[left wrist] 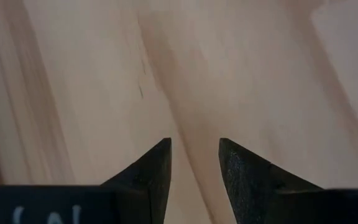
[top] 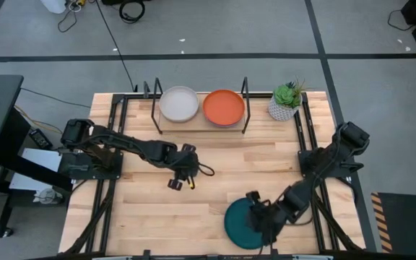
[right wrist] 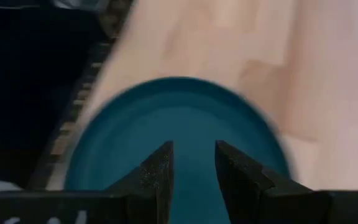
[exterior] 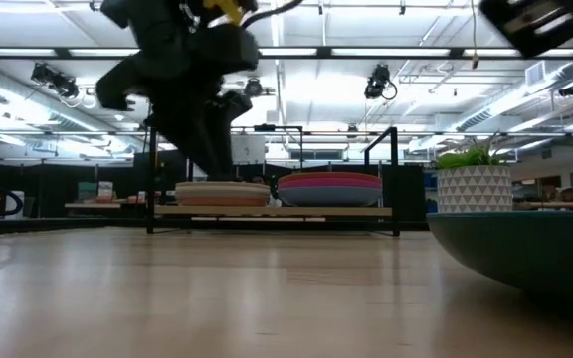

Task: Place and stack plates onto a shelf
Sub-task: Stack the dark blue plate on top of the orange plate on the shelf

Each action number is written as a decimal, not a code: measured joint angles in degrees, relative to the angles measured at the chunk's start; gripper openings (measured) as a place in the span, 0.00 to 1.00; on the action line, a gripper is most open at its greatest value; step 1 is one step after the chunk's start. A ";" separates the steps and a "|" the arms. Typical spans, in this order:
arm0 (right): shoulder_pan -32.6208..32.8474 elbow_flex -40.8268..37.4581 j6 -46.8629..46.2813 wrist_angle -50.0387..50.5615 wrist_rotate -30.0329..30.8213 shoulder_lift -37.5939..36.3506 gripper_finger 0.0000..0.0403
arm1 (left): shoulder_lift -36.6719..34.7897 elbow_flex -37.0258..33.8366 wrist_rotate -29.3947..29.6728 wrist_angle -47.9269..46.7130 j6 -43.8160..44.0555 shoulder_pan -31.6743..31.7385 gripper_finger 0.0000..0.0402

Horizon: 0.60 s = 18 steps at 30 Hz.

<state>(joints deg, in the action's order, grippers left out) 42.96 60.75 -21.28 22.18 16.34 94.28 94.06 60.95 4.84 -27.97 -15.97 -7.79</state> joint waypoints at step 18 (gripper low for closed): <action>14.09 13.42 -12.27 23.78 -6.75 12.60 0.31 | -4.13 -2.10 1.18 6.86 -4.26 1.69 0.35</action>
<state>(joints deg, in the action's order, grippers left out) 57.06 74.17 -33.55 45.96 9.58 106.88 89.93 58.85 6.02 -21.11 -20.22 -6.10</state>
